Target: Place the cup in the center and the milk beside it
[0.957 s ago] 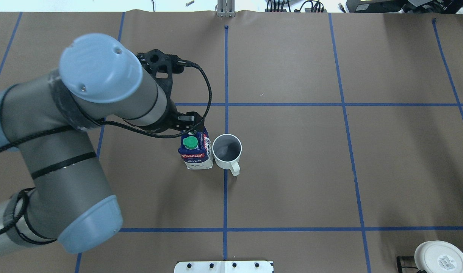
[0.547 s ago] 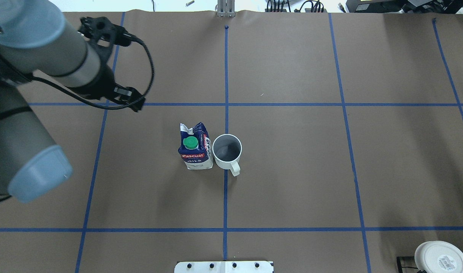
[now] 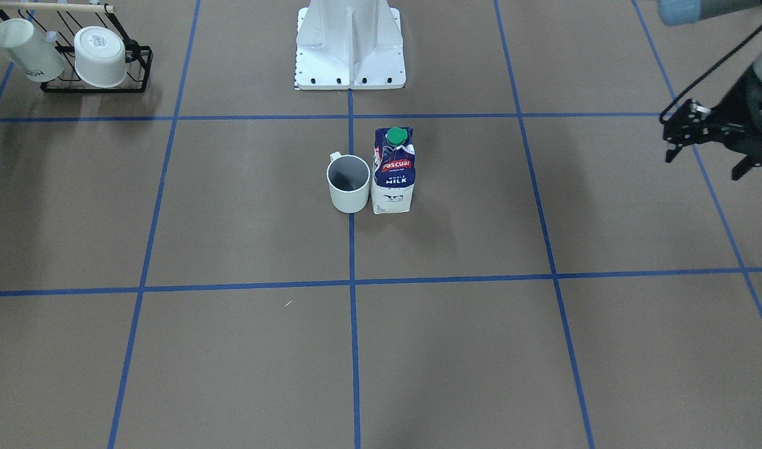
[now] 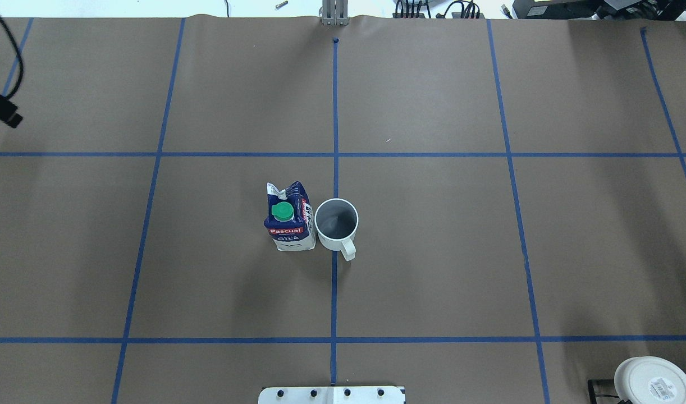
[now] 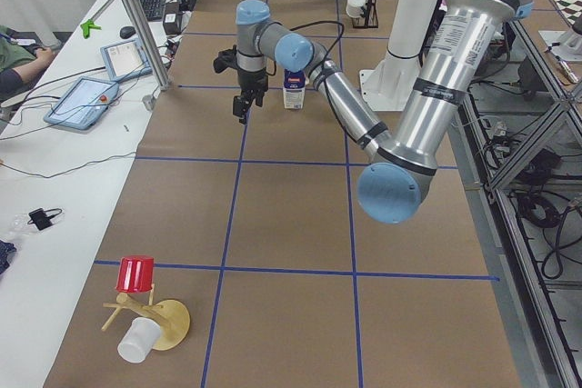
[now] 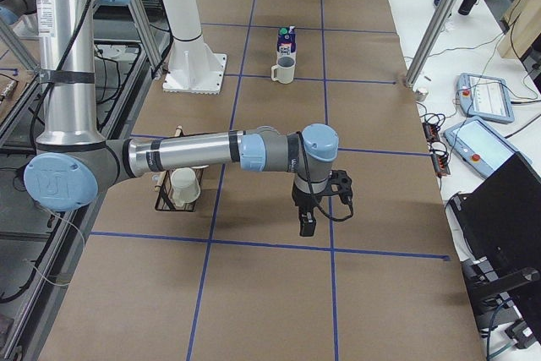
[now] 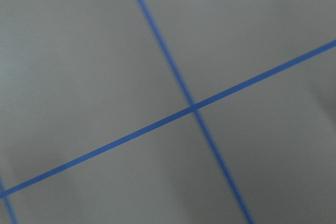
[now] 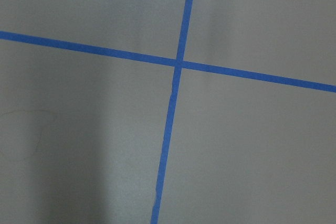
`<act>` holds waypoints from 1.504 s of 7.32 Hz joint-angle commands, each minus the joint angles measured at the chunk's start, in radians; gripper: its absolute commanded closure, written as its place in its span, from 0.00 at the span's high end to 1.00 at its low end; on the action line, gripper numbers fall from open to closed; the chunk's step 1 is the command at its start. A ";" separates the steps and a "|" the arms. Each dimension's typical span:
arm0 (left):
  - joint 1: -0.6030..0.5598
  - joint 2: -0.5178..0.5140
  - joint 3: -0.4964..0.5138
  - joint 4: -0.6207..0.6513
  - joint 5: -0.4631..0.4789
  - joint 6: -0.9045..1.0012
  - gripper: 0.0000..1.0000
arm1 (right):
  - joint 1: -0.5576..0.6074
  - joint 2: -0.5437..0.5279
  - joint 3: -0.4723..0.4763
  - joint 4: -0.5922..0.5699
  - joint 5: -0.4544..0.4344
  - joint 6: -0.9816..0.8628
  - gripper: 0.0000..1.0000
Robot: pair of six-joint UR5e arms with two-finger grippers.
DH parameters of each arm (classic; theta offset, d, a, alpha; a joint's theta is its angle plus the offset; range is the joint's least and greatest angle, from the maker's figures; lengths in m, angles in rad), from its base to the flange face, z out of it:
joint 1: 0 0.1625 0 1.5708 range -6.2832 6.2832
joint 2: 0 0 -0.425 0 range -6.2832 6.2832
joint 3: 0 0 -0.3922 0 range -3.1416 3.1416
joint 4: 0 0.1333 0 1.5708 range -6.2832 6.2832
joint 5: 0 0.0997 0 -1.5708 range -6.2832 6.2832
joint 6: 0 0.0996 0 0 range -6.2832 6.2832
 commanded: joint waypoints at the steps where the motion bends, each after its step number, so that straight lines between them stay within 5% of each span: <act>1: -0.221 0.134 0.190 -0.042 -0.175 0.376 0.99 | 0.001 -0.002 -0.006 -0.001 0.000 0.001 1.00; 4: -0.395 0.260 0.236 -0.044 -0.170 0.428 0.99 | -0.001 -0.002 -0.012 0.001 -0.001 0.003 1.00; 11: -0.398 0.283 0.216 -0.053 -0.087 0.422 0.99 | -0.001 -0.002 -0.030 0.001 0.000 0.006 1.00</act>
